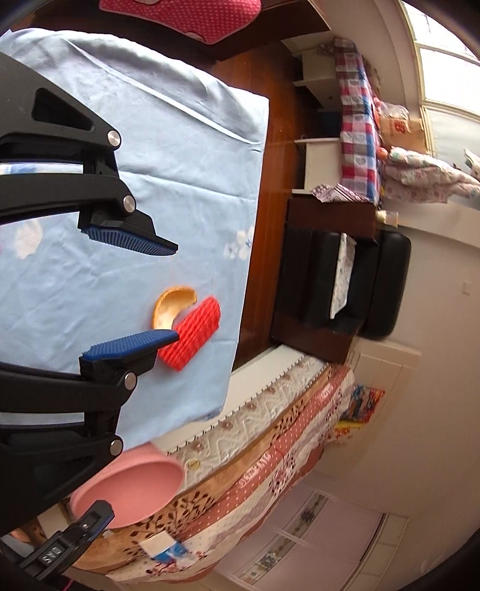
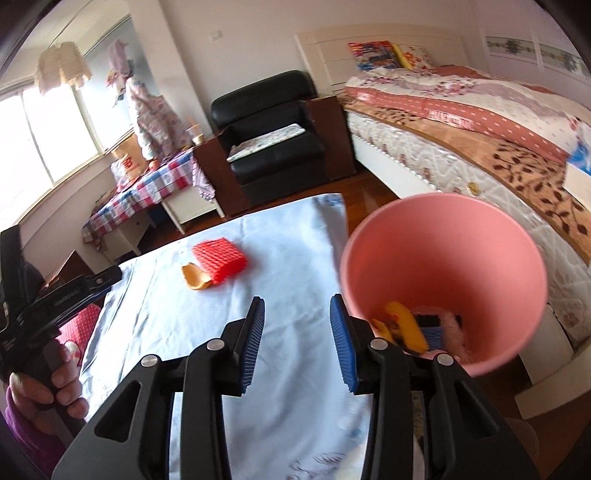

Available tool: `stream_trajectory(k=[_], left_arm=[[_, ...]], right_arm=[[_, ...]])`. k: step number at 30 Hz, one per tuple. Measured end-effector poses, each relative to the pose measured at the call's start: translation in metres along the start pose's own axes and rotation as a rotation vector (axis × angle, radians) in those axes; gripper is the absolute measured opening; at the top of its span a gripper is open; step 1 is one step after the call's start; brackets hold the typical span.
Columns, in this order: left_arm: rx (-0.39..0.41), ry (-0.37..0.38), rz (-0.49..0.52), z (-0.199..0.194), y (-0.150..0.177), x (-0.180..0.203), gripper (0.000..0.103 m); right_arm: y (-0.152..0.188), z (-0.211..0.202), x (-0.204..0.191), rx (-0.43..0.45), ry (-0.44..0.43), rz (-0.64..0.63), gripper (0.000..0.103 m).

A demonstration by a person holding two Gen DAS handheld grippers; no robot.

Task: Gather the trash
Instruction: 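Move both tools back over the table toward the red sleeve and peel, then grasp the remaining orange peel with the left tool while the right tool grasps the red mesh sleeve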

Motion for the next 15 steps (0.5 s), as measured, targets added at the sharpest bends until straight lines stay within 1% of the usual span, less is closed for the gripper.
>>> stream_trajectory(k=[1,3,7,11,15], left_arm=[[-0.005,-0.007,-0.005,0.005,-0.001,-0.002,0.04],[-0.022,-0.005,-0.018,0.02,-0.003,-0.003,0.036],[-0.06,-0.009,-0.019,0.053,-0.005,0.0,0.035],[-0.097,-0.032,-0.009,0.088,-0.003,0.003,0.035],[-0.146,-0.049,-0.025,0.122,0.002,-0.001,0.035]], right_arm=[[-0.001,0.004,-0.005,-0.003,-0.006,-0.008,0.038],[-0.002,0.012,-0.012,-0.013,-0.016,-0.017,0.038],[-0.009,0.031,-0.02,-0.038,-0.038,-0.025,0.038],[-0.02,0.051,-0.027,-0.049,-0.064,-0.031,0.038],[-0.032,0.073,-0.034,-0.061,-0.091,-0.035,0.038]])
Point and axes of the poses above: each gripper's, at about its wrist camera, not at the fingertips, and z roughly the way its jaws point, x to its right, y to its underside, the point moved 9 cm from there along z, roughly the way its jaws point
